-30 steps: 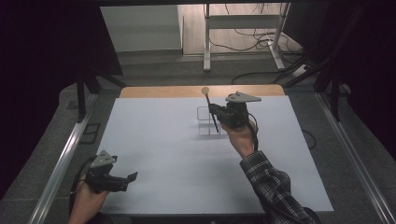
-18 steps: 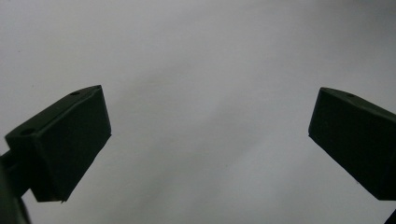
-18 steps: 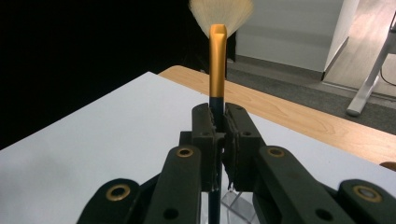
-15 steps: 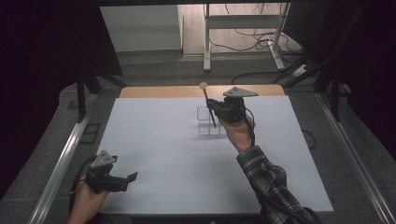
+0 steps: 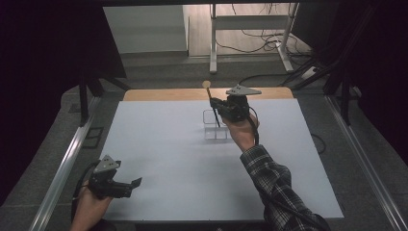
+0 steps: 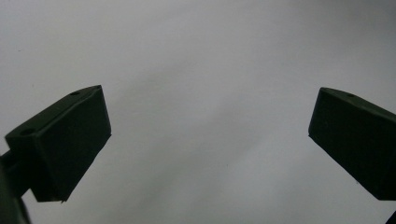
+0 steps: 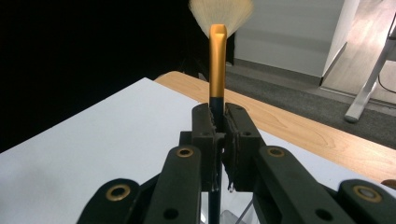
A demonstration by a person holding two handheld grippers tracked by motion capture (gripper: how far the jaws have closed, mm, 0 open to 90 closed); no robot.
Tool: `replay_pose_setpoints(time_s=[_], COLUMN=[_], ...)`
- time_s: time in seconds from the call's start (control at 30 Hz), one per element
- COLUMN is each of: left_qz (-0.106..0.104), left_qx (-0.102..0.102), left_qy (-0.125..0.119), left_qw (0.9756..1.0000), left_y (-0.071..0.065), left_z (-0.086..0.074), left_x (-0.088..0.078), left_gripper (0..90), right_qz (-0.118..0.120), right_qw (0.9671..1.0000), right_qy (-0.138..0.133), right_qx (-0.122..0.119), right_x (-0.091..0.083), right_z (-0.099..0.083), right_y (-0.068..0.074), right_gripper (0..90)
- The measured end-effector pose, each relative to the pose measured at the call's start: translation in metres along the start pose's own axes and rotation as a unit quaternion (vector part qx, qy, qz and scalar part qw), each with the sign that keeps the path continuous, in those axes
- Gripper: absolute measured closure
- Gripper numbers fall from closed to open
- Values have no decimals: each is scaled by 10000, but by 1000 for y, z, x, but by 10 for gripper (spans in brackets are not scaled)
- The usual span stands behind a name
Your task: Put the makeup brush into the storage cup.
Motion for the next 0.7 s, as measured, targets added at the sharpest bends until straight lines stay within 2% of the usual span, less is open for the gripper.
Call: replay_pose_setpoints(time_s=[0.7], left_qz=[-11], left_qx=[19], left_qy=[26], left_qw=[10000], left_y=[0], left_z=[0], left_x=[1], left_gripper=[0], right_qz=[-66], right_qw=[10000], right_qy=[32], right_qx=[1], right_x=[20], right_z=[10], right_y=[-6], right_gripper=[836])
Point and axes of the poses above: each handheld gripper's, and its own axes: x roughly forward along the jaws, z roughly out of its top, y roughly to its left, the point moved 9 cm from there along x, roughly forward along the jaws, and after that the axes turned 7 degrees about y, right-handed, at the moved point
